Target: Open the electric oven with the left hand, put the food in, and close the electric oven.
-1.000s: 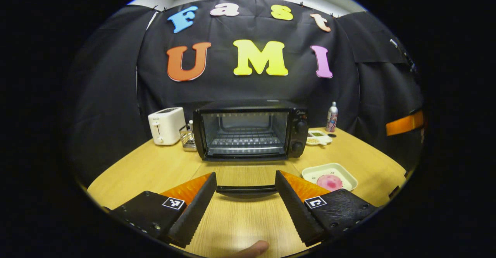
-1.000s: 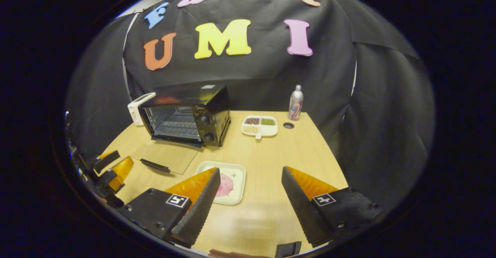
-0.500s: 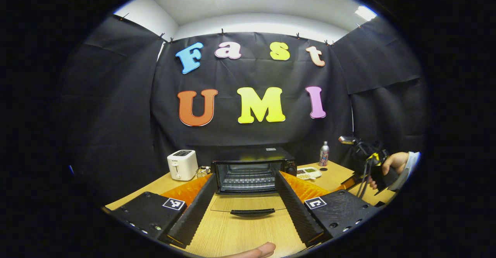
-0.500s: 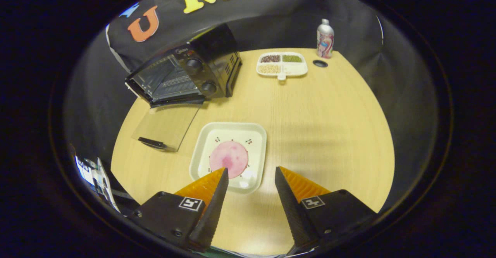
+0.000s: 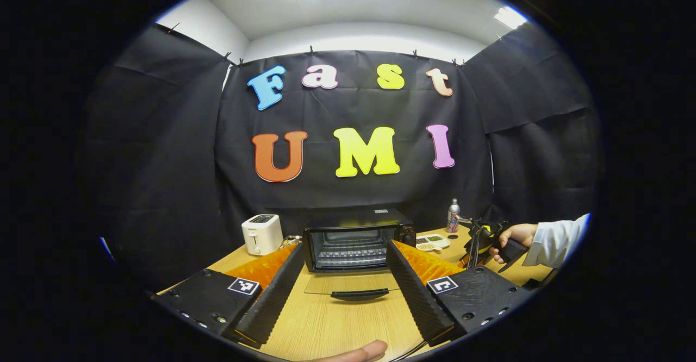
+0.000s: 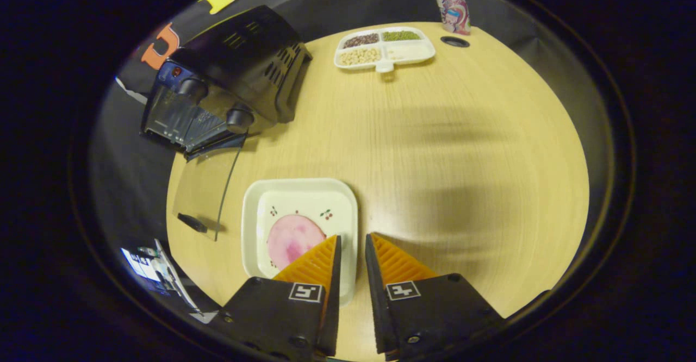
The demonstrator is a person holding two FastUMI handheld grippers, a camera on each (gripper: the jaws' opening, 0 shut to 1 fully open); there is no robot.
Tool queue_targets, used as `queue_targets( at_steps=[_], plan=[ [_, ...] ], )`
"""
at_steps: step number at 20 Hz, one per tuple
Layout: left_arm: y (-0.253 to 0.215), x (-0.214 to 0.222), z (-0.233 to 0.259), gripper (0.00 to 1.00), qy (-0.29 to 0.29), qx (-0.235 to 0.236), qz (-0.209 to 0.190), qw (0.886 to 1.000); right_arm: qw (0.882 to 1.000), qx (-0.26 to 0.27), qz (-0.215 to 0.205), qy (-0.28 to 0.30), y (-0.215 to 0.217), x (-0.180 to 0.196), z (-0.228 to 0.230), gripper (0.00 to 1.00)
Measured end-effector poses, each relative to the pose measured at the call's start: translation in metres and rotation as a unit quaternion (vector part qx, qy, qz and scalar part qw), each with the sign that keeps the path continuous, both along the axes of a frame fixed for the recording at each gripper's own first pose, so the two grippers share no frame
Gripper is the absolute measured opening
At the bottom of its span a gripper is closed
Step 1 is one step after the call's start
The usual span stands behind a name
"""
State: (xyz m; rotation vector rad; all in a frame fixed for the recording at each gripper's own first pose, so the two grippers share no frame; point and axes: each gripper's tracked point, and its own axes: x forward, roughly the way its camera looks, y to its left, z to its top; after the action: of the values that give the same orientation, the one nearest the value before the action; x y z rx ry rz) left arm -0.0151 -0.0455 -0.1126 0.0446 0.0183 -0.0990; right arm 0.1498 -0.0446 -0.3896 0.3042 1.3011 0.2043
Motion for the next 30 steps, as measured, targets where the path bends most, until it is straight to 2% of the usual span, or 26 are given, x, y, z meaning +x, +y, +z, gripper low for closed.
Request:
queue_targets(
  at_steps=[1, 3, 4, 11, 16, 21, 22, 25, 30],
  plan=[
    [-0.001, 0.001, -0.002, 0.96, 0.003, 0.000, 0.001, 1.000, 1.000, 0.008, 0.016, 0.006, 0.005, -0.002, -0.006, 0.22],
    [0.004, 0.004, -0.007, 0.96, 0.009, 0.001, 0.007, 1.000, 0.999, 0.047, 0.014, 0.022, 0.013, -0.008, 0.001, 0.02],
    [0.006, 0.005, -0.009, 0.96, 0.012, -0.001, 0.010, 1.000, 0.998, 0.060, 0.013, 0.023, 0.013, -0.004, -0.010, 0.01],
    [0.011, -0.005, -0.003, 0.96, 0.009, -0.007, 0.009, 1.000, 0.987, 0.145, -0.044, 0.048, 0.001, -0.026, -0.004, 0.01],
    [0.012, -0.012, 0.002, 0.96, 0.002, -0.016, 0.005, 1.000, 0.984, 0.153, -0.082, 0.030, -0.030, -0.039, 0.011, 0.01],
    [0.009, -0.019, 0.003, 0.96, 0.003, -0.010, -0.001, 1.000, 0.980, 0.172, -0.097, 0.001, -0.043, -0.049, 0.045, 0.04],
    [0.010, -0.020, 0.005, 0.96, 0.000, -0.010, -0.001, 1.000, 0.980, 0.172, -0.097, -0.006, -0.042, -0.049, 0.053, 0.00],
    [0.007, -0.022, 0.008, 0.96, -0.002, -0.018, -0.006, 1.000, 0.981, 0.167, -0.091, -0.026, -0.032, -0.051, 0.073, 0.00],
    [0.015, -0.022, -0.004, 0.96, 0.006, -0.006, -0.008, 1.000, 0.977, 0.196, -0.076, -0.042, 0.020, -0.047, 0.105, 0.01]
  ],
)
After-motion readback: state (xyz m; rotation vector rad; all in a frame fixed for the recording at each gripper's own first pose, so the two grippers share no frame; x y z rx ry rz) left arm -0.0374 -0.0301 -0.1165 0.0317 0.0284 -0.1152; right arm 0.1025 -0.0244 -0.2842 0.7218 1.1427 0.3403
